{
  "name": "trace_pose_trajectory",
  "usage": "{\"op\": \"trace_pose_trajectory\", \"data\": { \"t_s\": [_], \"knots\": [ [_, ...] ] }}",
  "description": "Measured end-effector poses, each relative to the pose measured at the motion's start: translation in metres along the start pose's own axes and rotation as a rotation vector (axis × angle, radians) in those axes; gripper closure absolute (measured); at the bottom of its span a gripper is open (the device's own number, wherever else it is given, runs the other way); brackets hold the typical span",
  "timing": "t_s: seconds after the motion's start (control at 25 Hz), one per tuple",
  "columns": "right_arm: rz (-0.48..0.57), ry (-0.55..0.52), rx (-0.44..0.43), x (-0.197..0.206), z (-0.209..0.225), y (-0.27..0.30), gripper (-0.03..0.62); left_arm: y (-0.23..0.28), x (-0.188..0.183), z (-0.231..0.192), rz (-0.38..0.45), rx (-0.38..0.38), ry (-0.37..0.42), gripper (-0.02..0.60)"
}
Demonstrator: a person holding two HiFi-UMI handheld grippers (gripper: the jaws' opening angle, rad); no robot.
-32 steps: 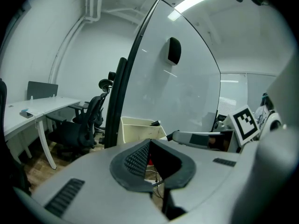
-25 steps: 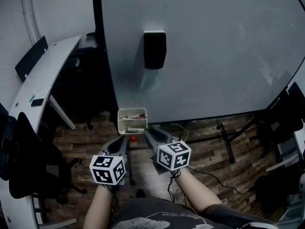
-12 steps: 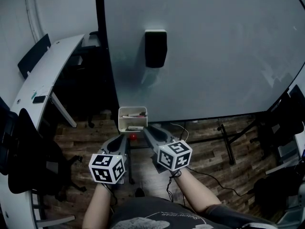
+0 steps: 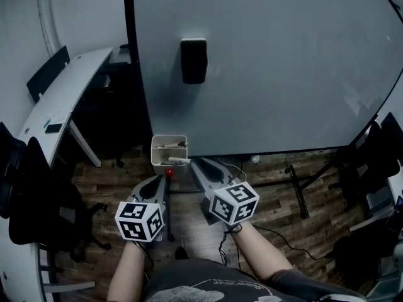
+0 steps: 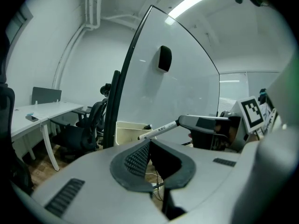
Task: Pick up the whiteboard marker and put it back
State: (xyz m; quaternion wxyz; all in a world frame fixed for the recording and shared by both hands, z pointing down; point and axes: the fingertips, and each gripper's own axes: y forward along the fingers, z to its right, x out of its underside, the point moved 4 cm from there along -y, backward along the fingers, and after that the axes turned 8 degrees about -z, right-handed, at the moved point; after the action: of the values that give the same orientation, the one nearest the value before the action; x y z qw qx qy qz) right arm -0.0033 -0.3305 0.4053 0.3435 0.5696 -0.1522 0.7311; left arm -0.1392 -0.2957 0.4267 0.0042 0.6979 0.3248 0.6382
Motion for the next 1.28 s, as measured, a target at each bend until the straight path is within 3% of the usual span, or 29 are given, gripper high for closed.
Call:
{"op": "trace_pose_trajectory", "data": {
  "t_s": [0.36,0.88,1.28],
  "knots": [
    [0.04,-0.022,-0.028,-0.012,-0.018,-0.068,0.51,-0.035,0.007,0.043,0.042,-0.022,-0.007,0.568],
    [-0.01,-0.019,-0.075,0.025,-0.04,-0.154,0.511,-0.085,0.046,0.111,0.042,-0.067,-0.009,0.568],
    [-0.034,0.005,-0.078,0.051,-0.043,-0.178,0.51,-0.102,0.066,0.126,0.027,-0.092,-0.011,0.568]
  ]
}}
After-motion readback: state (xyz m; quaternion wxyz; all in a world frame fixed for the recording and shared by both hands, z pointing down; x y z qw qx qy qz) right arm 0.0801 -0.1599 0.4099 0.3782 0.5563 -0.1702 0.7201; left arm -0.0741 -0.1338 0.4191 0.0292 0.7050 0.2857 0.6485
